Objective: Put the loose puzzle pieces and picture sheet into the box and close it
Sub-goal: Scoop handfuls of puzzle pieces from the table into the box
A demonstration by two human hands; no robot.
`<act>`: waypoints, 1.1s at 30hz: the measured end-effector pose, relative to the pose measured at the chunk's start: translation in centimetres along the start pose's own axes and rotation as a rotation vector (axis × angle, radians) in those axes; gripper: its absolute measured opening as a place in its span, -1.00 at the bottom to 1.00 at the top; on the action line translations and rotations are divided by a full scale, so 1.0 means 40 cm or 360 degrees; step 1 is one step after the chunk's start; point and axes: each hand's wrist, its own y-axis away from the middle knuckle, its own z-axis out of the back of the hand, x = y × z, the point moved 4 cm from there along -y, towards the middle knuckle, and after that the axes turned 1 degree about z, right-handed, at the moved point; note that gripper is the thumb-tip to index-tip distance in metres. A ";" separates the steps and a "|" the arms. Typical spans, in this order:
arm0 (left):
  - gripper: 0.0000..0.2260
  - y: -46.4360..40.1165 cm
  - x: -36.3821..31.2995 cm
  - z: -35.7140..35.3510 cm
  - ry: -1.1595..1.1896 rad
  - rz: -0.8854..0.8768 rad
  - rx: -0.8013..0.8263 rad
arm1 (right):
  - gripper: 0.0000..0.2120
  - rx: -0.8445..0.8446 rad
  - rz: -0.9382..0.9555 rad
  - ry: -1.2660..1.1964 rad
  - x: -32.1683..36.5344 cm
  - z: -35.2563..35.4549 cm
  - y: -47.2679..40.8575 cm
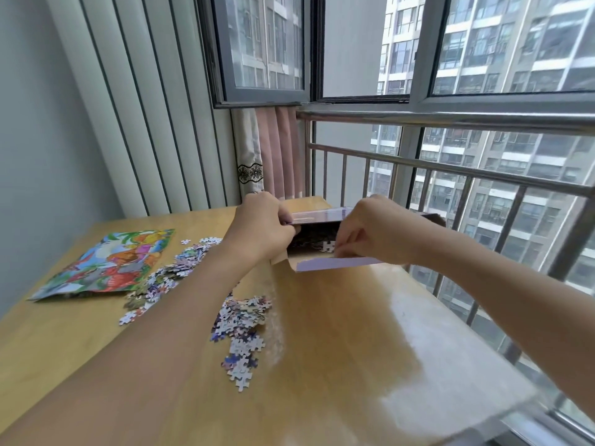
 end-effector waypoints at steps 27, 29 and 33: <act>-0.89 0.014 -0.008 -0.009 -0.0041 -0.0040 -0.0034 | -0.33 0.0530 -0.0036 -0.0169 0.011 -0.067 0.039; -0.88 -0.001 -0.004 0.010 0.0056 -0.0004 -0.0058 | -0.50 0.0375 0.0038 0.0130 0.001 -0.040 0.027; -0.76 -0.027 -0.036 0.062 0.0423 -0.0044 -0.0141 | -0.68 -0.0414 0.0124 0.0487 -0.005 0.086 0.006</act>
